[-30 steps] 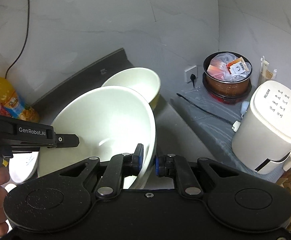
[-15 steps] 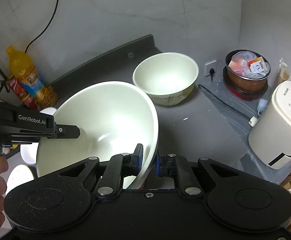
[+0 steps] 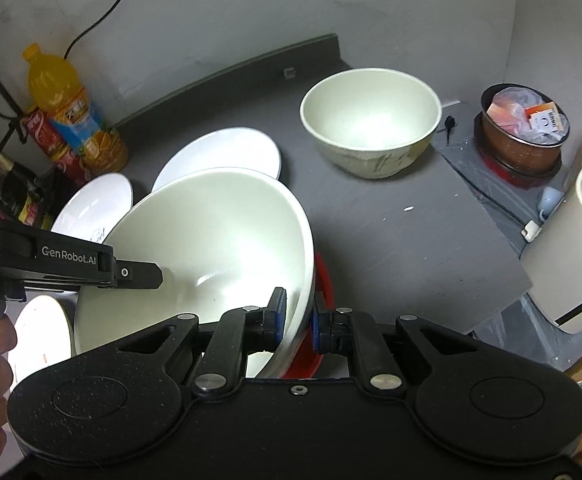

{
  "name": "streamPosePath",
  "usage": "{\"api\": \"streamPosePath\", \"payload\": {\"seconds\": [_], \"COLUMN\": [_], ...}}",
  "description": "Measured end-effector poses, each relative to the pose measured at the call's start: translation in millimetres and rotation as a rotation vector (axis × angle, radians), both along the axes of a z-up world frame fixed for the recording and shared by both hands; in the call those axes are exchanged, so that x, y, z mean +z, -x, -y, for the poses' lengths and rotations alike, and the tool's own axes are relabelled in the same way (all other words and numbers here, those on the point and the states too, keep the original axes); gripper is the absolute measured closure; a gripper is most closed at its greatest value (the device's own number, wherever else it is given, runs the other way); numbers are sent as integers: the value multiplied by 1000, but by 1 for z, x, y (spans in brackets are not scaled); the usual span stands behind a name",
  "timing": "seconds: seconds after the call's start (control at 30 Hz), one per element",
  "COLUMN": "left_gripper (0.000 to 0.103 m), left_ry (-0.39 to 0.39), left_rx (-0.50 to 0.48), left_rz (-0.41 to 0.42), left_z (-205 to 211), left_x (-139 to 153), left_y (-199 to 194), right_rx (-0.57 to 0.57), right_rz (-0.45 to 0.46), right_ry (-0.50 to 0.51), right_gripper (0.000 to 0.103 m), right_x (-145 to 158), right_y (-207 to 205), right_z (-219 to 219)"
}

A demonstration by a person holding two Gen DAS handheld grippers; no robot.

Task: Organize plates and bowls
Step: 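Carry the cream bowl into the red-and-black bowl and open both grippers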

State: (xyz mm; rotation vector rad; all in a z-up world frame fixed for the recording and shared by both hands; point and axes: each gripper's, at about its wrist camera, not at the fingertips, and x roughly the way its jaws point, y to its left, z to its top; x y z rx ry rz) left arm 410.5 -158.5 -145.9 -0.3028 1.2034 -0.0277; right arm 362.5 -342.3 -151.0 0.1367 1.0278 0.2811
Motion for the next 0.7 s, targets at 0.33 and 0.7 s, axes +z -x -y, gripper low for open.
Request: {"api": "streamPosePath", "payload": {"seconds": [0.33, 0.7], "left_gripper": [90, 90], "left_ry": [-51, -40], "left_rx": [-13, -13], "left_rz": [-45, -59], "left_z": [-1, -3], "left_x": [-13, -12], "left_y": [-2, -4], "right_rx": [-11, -10], "right_rz": [-51, -48], "right_ry": [15, 29], "right_gripper": [90, 90], "right_x": [-16, -22], "right_y": [-8, -13], "right_z": [-4, -8]}}
